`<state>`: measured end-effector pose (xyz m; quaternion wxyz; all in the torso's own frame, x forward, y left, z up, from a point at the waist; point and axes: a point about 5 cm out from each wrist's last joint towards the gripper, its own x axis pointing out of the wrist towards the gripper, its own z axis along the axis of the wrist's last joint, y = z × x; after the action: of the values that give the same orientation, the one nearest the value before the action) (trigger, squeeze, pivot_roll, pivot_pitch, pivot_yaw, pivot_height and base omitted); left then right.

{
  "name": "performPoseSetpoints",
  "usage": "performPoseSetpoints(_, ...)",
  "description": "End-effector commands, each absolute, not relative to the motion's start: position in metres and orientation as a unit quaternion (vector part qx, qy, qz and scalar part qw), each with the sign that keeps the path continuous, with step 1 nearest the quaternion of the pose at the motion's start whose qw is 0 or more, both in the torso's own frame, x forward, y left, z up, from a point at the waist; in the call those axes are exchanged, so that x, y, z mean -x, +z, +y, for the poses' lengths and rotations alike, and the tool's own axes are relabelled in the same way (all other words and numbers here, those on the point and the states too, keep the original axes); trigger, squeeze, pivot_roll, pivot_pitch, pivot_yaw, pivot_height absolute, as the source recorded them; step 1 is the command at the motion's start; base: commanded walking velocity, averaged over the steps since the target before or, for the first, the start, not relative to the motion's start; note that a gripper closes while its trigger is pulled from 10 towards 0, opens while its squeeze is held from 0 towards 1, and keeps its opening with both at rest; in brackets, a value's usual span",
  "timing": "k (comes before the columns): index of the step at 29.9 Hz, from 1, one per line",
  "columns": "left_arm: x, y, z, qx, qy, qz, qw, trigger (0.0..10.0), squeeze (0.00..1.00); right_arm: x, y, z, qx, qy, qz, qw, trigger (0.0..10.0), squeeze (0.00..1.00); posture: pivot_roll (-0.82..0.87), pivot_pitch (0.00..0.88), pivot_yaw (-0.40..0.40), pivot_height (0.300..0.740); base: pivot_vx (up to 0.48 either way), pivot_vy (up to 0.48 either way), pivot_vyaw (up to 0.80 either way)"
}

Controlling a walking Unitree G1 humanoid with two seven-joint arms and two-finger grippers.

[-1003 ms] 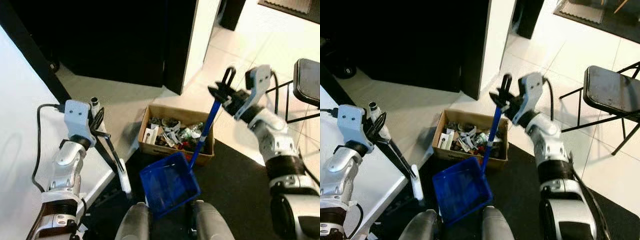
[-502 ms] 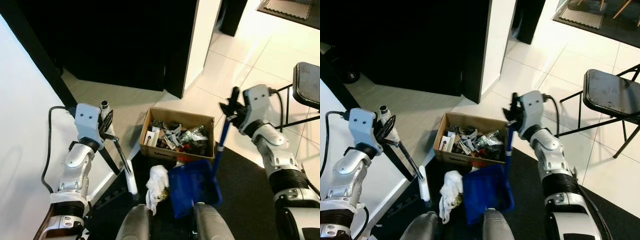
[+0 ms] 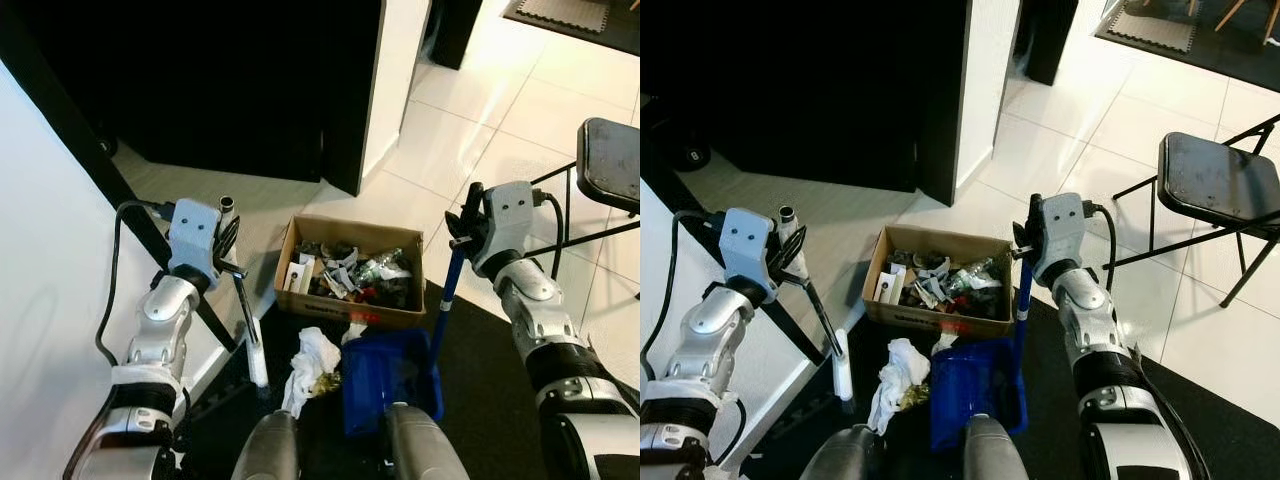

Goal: Sweep floor

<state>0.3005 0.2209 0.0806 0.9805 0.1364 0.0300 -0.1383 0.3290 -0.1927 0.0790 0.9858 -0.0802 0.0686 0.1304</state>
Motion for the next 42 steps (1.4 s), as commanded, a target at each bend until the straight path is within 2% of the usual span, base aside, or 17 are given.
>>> performPoseSetpoints(1, -0.303, 0.085, 0.225, -0.170, -0.148, 0.026, 0.974, 10.0, 0.00, -0.332, 0.086, -0.197, 0.107, 0.134, 0.066, 0.983, 10.0, 0.00, 0.04, 0.046, -0.024, 0.740, 0.000, 0.000, 0.00)
performPoseSetpoints(7, -0.307, 0.087, 0.230, -0.180, -0.145, 0.030, 0.972, 10.0, 0.00, -0.328, 0.086, -0.216, 0.121, 0.122, 0.078, 0.982, 10.0, 0.00, 0.03, 0.049, -0.022, 0.740, 0.000, 0.000, 0.00)
performPoseSetpoints(10, -0.309, 0.086, 0.230, -0.181, -0.146, 0.032, 0.972, 10.0, 0.00, -0.325, 0.084, -0.217, 0.120, 0.121, 0.080, 0.982, 10.0, 0.00, 0.02, 0.050, -0.019, 0.740, 0.000, 0.000, 0.00)
performPoseSetpoints(15, -0.313, 0.081, 0.225, -0.191, -0.157, 0.044, 0.968, 10.0, 0.00, -0.326, 0.077, -0.205, 0.123, 0.123, 0.082, 0.981, 10.0, 0.00, 0.02, 0.054, -0.014, 0.740, 0.000, 0.000, 0.00)
performPoseSetpoints(21, -0.321, 0.076, 0.214, -0.200, -0.171, 0.060, 0.963, 10.0, 0.00, -0.345, 0.089, -0.181, 0.125, 0.105, 0.057, 0.985, 10.0, 0.00, 0.03, 0.096, -0.019, 0.740, 0.000, 0.000, 0.00)
performPoseSetpoints(26, -0.323, 0.074, 0.208, -0.197, -0.182, 0.064, 0.961, 10.0, 0.00, -0.353, 0.097, -0.176, 0.124, 0.095, 0.046, 0.987, 10.0, 0.00, 0.03, 0.121, -0.019, 0.740, 0.000, 0.000, 0.00)
performPoseSetpoints(35, -0.325, 0.078, 0.213, -0.174, -0.166, 0.052, 0.969, 10.0, 0.00, -0.360, 0.117, -0.173, 0.095, 0.102, 0.004, 0.990, 10.0, 0.00, 0.02, 0.108, -0.019, 0.740, 0.000, 0.000, 0.00)
performPoseSetpoints(42, -0.324, 0.073, 0.213, -0.179, -0.166, 0.062, 0.968, 10.0, 0.00, -0.352, 0.094, -0.159, 0.122, 0.131, 0.034, 0.983, 10.0, 0.00, 0.02, 0.104, -0.020, 0.740, 0.000, 0.000, 0.00)
